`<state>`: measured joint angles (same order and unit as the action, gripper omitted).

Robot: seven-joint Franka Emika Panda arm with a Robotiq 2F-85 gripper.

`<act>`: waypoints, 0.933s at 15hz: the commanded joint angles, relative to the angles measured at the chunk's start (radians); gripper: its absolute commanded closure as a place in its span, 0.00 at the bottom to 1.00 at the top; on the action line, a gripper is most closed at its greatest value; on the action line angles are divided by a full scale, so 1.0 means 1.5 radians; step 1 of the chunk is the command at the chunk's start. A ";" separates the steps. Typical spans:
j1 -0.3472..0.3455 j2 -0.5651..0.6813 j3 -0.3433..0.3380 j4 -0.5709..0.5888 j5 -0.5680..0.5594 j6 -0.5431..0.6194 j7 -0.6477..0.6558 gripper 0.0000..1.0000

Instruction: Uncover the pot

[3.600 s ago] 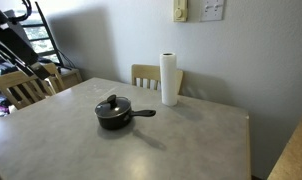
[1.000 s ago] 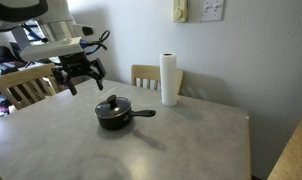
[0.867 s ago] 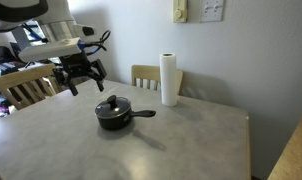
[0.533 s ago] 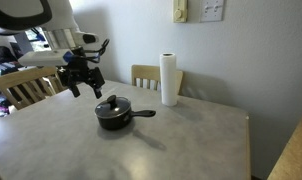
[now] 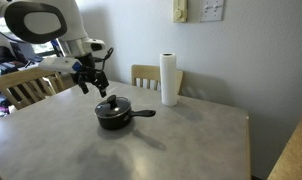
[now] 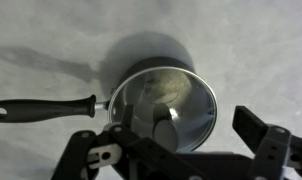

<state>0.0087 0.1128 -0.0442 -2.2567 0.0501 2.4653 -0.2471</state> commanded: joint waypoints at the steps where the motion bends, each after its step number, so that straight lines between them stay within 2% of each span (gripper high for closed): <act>1: -0.008 0.069 0.014 0.065 -0.019 0.017 0.003 0.00; 4: -0.006 0.111 0.009 0.084 -0.065 0.050 0.034 0.00; 5: -0.011 0.076 0.018 0.063 -0.048 0.028 0.023 0.00; 14: -0.017 0.137 0.017 0.102 -0.050 0.044 0.035 0.00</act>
<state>0.0073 0.2748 -0.0334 -2.1379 -0.0336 2.5276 -0.2013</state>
